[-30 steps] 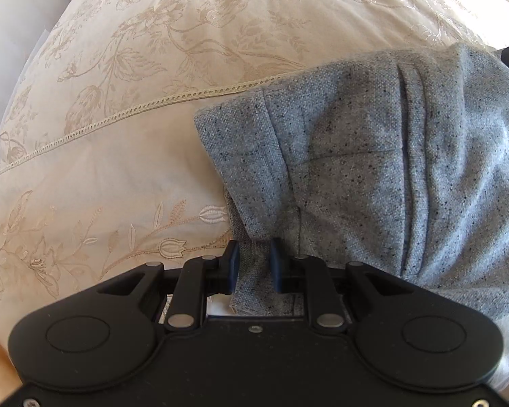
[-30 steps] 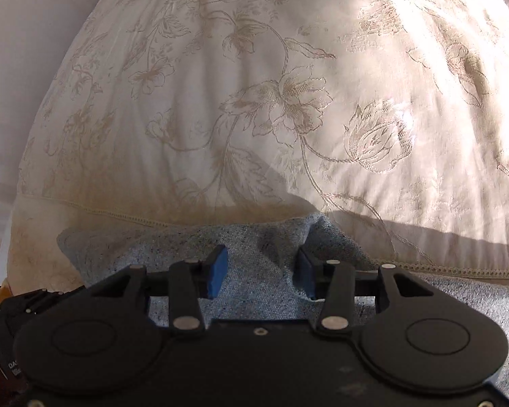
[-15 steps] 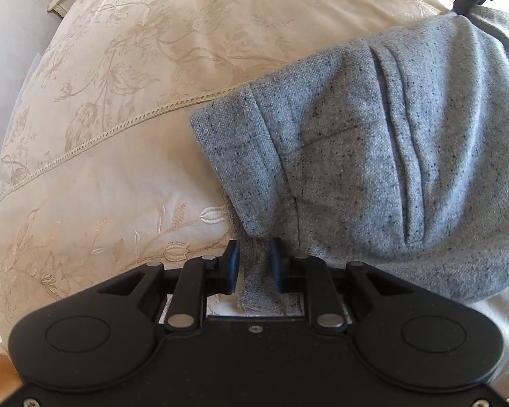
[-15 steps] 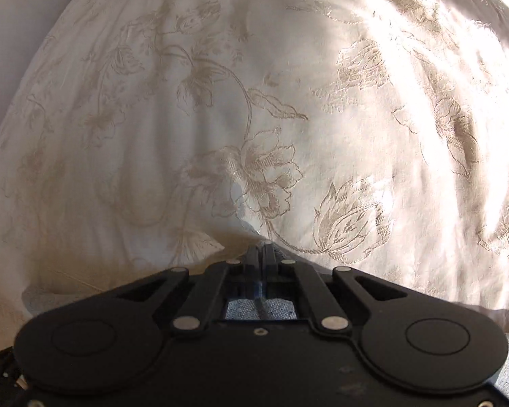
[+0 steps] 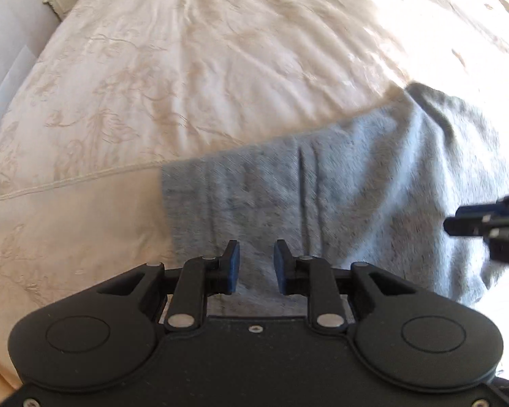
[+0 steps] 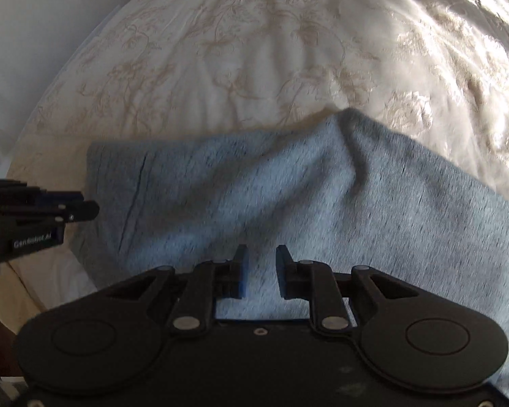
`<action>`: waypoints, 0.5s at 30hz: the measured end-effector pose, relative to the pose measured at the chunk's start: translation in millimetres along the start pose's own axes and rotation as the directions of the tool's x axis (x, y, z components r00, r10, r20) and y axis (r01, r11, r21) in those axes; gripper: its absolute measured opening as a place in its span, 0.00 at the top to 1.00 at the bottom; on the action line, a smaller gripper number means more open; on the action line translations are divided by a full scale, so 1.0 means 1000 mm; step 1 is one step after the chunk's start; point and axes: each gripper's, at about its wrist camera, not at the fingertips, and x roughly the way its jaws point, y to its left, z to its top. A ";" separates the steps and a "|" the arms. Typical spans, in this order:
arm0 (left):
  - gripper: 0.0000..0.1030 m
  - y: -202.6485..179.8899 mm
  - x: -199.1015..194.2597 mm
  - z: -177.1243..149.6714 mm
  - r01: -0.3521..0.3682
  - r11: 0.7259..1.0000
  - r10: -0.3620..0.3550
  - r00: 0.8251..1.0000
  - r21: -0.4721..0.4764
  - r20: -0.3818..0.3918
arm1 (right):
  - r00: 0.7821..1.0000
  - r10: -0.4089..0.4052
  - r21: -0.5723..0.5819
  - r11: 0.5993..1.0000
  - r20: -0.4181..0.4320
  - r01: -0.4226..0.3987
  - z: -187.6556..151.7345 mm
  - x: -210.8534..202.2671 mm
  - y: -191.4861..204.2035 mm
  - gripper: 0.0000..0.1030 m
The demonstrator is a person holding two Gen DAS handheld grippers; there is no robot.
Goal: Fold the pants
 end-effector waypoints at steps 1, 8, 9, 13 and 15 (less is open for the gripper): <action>0.67 -0.003 0.011 -0.006 0.001 1.000 0.000 0.999 0.009 -0.046 | 0.999 -0.014 -0.004 1.000 -0.051 0.014 -0.019 0.009 0.004 0.80; 0.71 -0.001 0.019 -0.020 -0.070 0.997 0.075 0.984 0.038 -0.159 | 1.000 0.006 0.085 0.996 -0.023 -0.004 -0.061 -0.021 -0.002 0.81; 0.71 -0.007 0.012 -0.014 -0.098 0.993 0.104 0.987 0.061 -0.123 | 0.999 -0.021 0.140 0.990 0.027 0.017 -0.059 -0.032 -0.012 0.81; 0.70 -0.042 -0.009 0.009 -0.073 0.985 0.072 0.997 0.154 0.015 | 0.981 -0.175 0.354 0.926 0.085 0.135 -0.058 -0.043 -0.059 0.80; 0.67 -0.060 -0.001 0.012 -0.049 0.979 0.048 0.999 0.198 0.010 | 0.963 -0.266 0.388 0.892 0.035 0.233 -0.067 -0.037 -0.081 0.80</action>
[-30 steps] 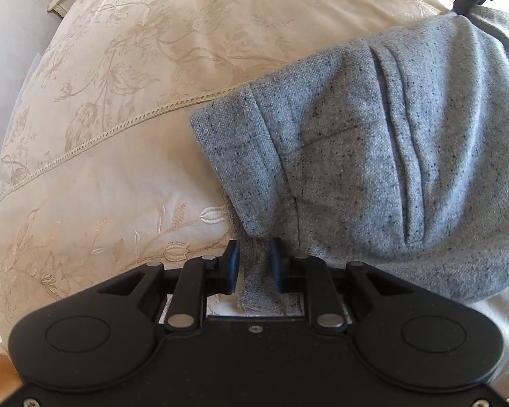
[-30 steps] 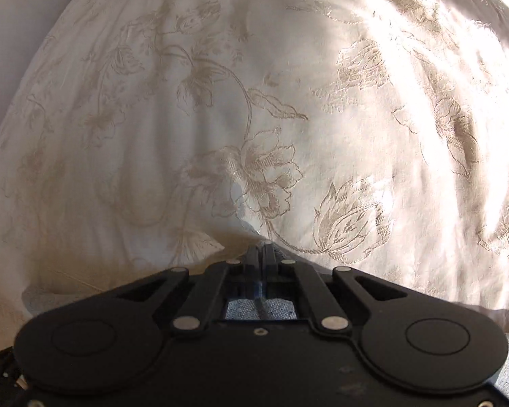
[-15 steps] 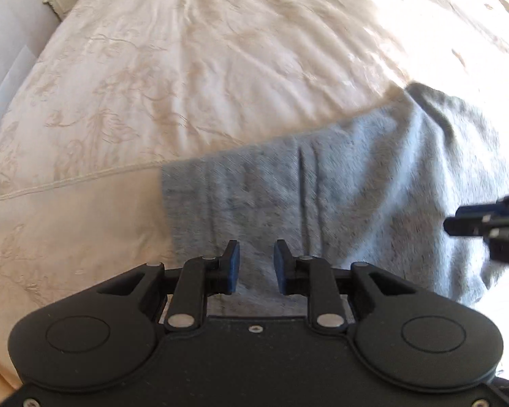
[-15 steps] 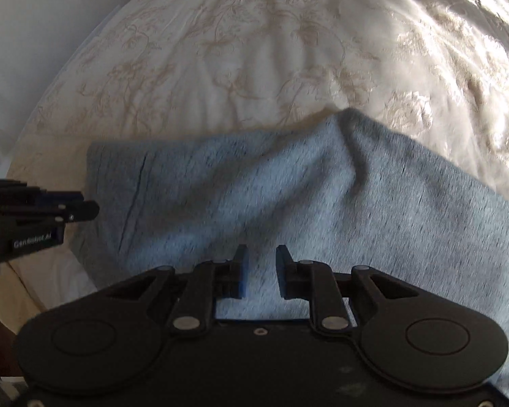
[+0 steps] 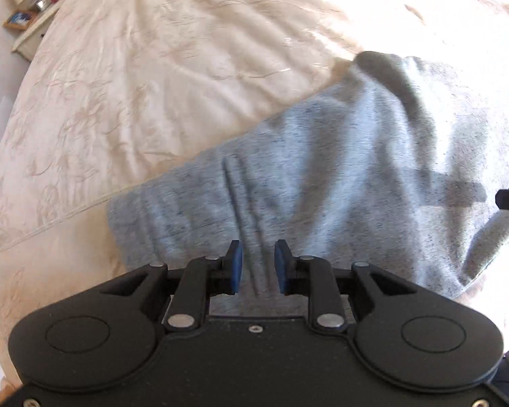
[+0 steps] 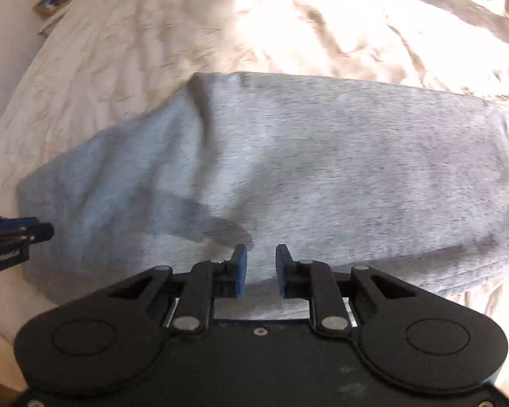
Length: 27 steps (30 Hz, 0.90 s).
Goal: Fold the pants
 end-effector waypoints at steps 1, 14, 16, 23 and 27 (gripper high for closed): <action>0.67 -0.007 0.009 -0.006 -0.002 1.000 0.002 1.000 0.007 -0.018 | 0.999 -0.044 0.011 0.999 -0.030 0.045 -0.001 0.007 -0.012 0.80; 0.65 -0.020 0.007 -0.010 -0.061 0.997 0.059 0.996 -0.039 -0.069 | 0.992 -0.110 0.301 0.949 0.058 0.087 0.005 -0.048 -0.150 0.64; 0.65 -0.045 0.001 -0.002 -0.029 0.999 0.027 0.998 -0.033 -0.059 | 0.987 -0.134 0.344 0.934 0.090 0.096 0.013 -0.055 -0.183 0.64; 0.63 -0.151 -0.001 0.010 0.037 0.999 -0.038 0.997 -0.018 -0.060 | 0.956 -0.267 0.460 0.868 0.118 0.186 0.028 -0.074 -0.313 0.56; 0.61 -0.183 0.033 0.004 -0.044 0.998 0.037 0.986 -0.043 -0.160 | 0.943 -0.296 0.508 0.842 0.155 0.181 0.026 -0.096 -0.398 0.50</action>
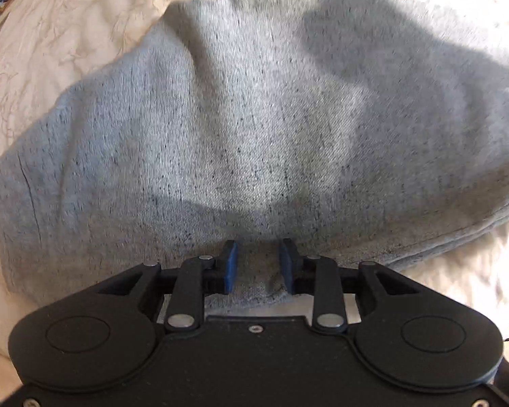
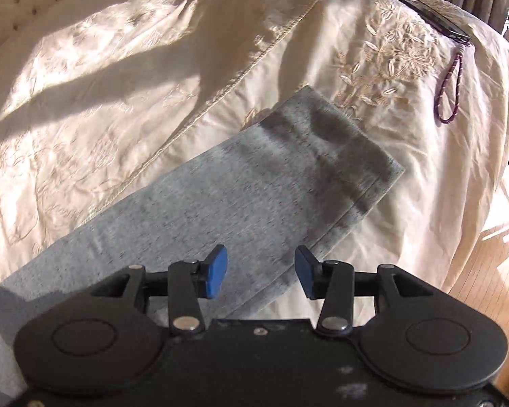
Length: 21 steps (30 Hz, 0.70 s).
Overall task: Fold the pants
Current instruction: 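Grasp the trouser edge with the left tool while the right tool grasps a hem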
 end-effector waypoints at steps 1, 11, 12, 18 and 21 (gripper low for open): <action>0.61 -0.005 0.002 -0.001 -0.028 1.000 0.028 1.000 -0.001 0.008 | 1.000 -0.003 -0.004 1.000 0.019 0.003 0.010 0.001 -0.015 0.43; 0.66 -0.019 -0.023 -0.002 -0.111 0.976 0.106 0.994 -0.187 -0.034 | 0.990 0.133 -0.269 0.953 -0.040 -0.139 0.074 0.042 -0.088 0.20; 0.66 -0.023 -0.028 -0.002 -0.107 0.975 0.102 0.994 -0.195 -0.033 | 0.988 0.144 -0.305 0.940 -0.055 -0.154 0.078 0.049 -0.088 0.17; 0.65 -0.052 -0.057 0.012 -0.060 0.981 0.063 0.998 -0.182 0.008 | 0.963 0.206 -0.356 0.899 -0.171 -0.256 0.099 0.095 -0.091 0.19; 0.65 -0.069 -0.070 0.023 -0.010 0.985 0.016 0.999 -0.171 0.033 | 0.945 0.233 -0.349 0.887 -0.230 -0.304 0.105 0.112 -0.091 0.37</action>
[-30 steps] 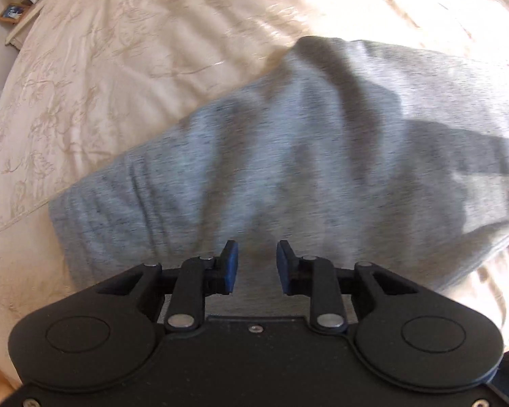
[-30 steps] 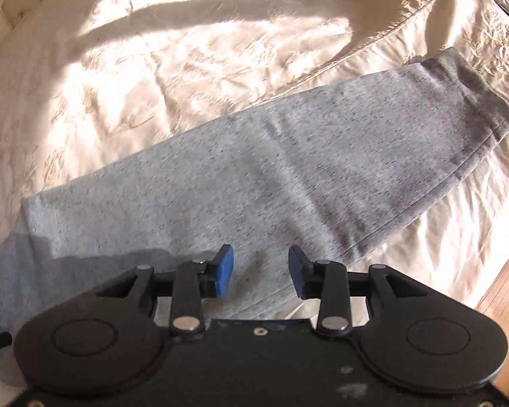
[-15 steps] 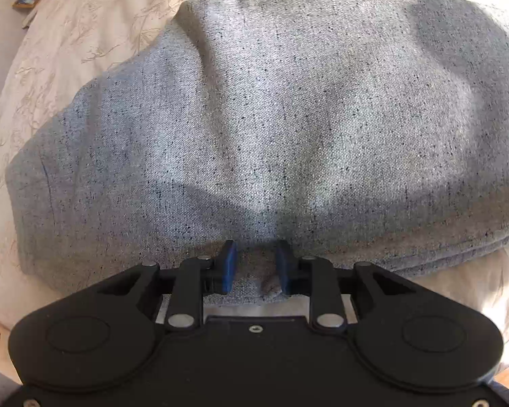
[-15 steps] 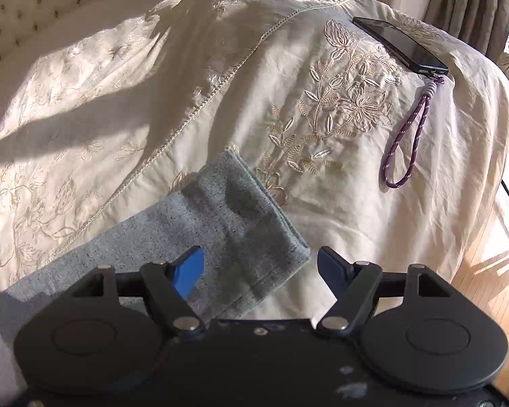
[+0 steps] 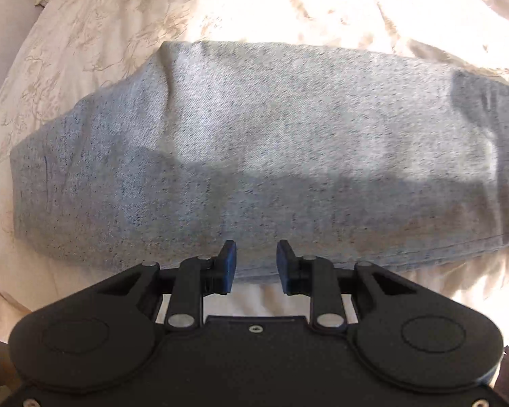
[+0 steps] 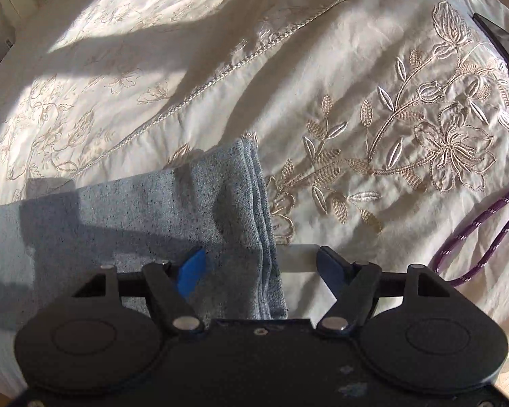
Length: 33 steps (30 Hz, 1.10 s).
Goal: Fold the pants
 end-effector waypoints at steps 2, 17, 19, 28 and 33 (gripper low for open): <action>0.65 -0.012 -0.004 0.008 0.042 0.999 -0.042 0.999 0.004 0.005 | 0.999 0.039 0.006 0.999 -0.026 -0.039 0.002 0.006 -0.002 0.63; 0.65 -0.165 0.004 0.100 0.257 0.965 -0.258 0.966 0.051 0.013 | 0.989 0.121 0.093 0.987 0.082 -0.128 -0.005 -0.067 0.010 0.90; 0.66 -0.179 0.019 0.111 0.226 0.971 -0.227 0.974 0.072 0.004 | 0.988 0.125 0.082 0.988 0.090 -0.132 -0.003 -0.076 0.014 0.90; 0.68 -0.178 0.008 0.095 0.215 0.973 -0.219 0.975 0.088 0.046 | 0.987 0.127 0.029 0.991 0.099 -0.131 0.007 -0.095 0.035 0.91; 0.68 -0.162 -0.012 0.039 0.248 0.962 -0.251 0.968 0.114 0.021 | 0.988 0.121 0.039 0.991 0.101 -0.125 0.009 -0.099 0.040 0.91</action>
